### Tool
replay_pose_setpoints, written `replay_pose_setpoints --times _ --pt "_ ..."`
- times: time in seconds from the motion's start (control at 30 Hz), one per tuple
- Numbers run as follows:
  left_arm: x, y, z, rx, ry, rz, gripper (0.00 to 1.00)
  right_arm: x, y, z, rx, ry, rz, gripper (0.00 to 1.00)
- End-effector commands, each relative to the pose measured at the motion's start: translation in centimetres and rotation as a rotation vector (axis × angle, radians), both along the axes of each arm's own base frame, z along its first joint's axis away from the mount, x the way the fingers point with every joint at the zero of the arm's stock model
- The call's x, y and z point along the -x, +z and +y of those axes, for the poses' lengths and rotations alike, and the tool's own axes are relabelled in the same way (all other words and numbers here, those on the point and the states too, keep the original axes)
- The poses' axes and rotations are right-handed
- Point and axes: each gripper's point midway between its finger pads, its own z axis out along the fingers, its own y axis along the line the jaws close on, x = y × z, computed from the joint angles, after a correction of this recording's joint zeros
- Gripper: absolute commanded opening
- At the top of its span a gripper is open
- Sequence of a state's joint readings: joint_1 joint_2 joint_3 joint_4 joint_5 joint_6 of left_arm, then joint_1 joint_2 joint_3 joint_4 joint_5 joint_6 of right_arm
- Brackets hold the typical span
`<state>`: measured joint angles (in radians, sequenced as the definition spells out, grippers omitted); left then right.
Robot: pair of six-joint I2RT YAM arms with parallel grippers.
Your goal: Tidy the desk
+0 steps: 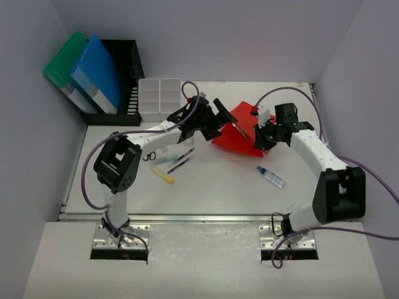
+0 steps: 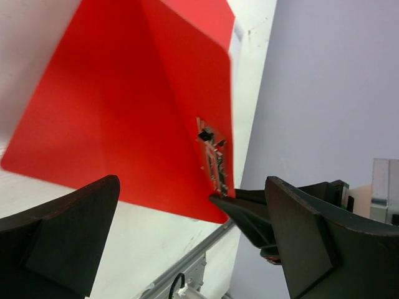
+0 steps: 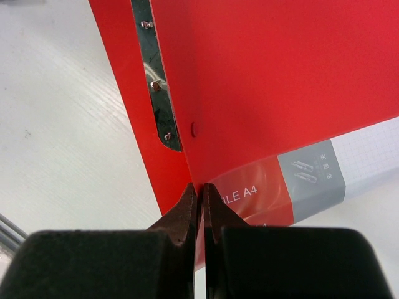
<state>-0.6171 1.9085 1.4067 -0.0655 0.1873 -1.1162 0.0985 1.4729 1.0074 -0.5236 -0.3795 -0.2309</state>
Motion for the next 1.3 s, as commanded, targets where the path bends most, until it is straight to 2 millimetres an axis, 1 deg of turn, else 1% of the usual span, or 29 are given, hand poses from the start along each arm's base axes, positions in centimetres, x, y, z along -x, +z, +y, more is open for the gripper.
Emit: replay_pose_setpoints --times 0.0,0.17,0.3,0.43,0.57,0.63,0.67,0.73,0.8,0.83,0.9,0.93,1.0,1.1,1.13,1.17,1.2,1.23,1.27 --pt "-0.7 2.4 -2.0 0.095 -0.028 -0.056 1.0 1.3 0.7 2.4 -0.085 0.016 0.033 0.0" --pt "-0.8 2.0 -2.1 0.1 -0.034 -0.05 0.98 1.6 0.6 3.4 -0.093 0.034 0.041 0.0" --pt "-1.1 1.4 -2.3 0.085 -0.032 -0.042 0.93 2.1 0.8 4.2 -0.104 0.05 0.046 0.0" --pt "-0.9 0.5 -2.4 0.073 -0.049 -0.035 0.82 2.7 0.9 4.8 -0.106 0.068 0.049 0.0" --pt "-0.6 -0.1 -2.1 0.057 -0.058 -0.037 0.74 2.9 0.9 4.9 -0.104 0.065 0.057 0.0" --pt "-0.5 -0.1 -1.7 0.038 -0.061 -0.052 0.63 2.8 0.9 5.0 -0.109 0.062 0.06 0.0" --pt "-0.5 -0.2 -1.6 0.033 -0.059 -0.051 0.59 2.7 1.1 5.1 -0.113 0.061 0.06 0.0" --pt "-0.4 -0.4 -1.3 0.028 -0.063 -0.053 0.43 2.8 1.3 5.3 -0.124 0.067 0.067 0.2" --pt "-0.4 -0.5 -1.0 0.026 -0.064 -0.052 0.33 3.0 1.5 5.4 -0.13 0.072 0.065 0.4" --pt "-0.4 -0.6 -0.9 0.024 -0.064 -0.052 0.25 3.0 1.7 5.4 -0.131 0.073 0.061 0.48" --pt "-0.4 -0.7 -0.4 0.021 -0.06 -0.05 0.18 3.1 2.1 5.2 -0.126 0.065 0.047 0.61" --pt "-0.4 -0.6 -0.3 0.022 -0.061 -0.05 0.15 3.1 2.2 5.0 -0.124 0.058 0.041 0.65" --pt "-0.4 -0.6 0.3 0.02 -0.058 -0.049 0.12 3.1 2.9 4.3 -0.138 0.015 0.027 0.72" --pt "-0.4 -0.7 0.9 0.017 -0.06 -0.046 0.06 2.9 4.1 3.0 -0.229 -0.082 0.054 0.78" --pt "-0.4 -0.7 1.1 0.019 -0.06 -0.045 0.05 2.8 4.3 2.6 -0.272 -0.122 0.08 0.79" --pt "-0.3 -0.5 1.3 0.027 -0.063 -0.042 0.03 2.7 4.6 1.8 -0.354 -0.187 0.126 0.79" --pt "-0.2 -0.7 1.4 0.03 -0.069 -0.038 0.03 2.3 4.6 0.0 -0.399 -0.261 0.147 0.8" --pt "-0.3 -0.3 1.5 0.039 -0.068 -0.041 0.02 2.5 4.6 -0.3 -0.449 -0.301 0.187 0.79" --pt "-0.2 -0.2 1.5 0.046 -0.074 -0.037 0.01 2.8 4.4 0.1 -0.479 -0.29 0.214 0.79"
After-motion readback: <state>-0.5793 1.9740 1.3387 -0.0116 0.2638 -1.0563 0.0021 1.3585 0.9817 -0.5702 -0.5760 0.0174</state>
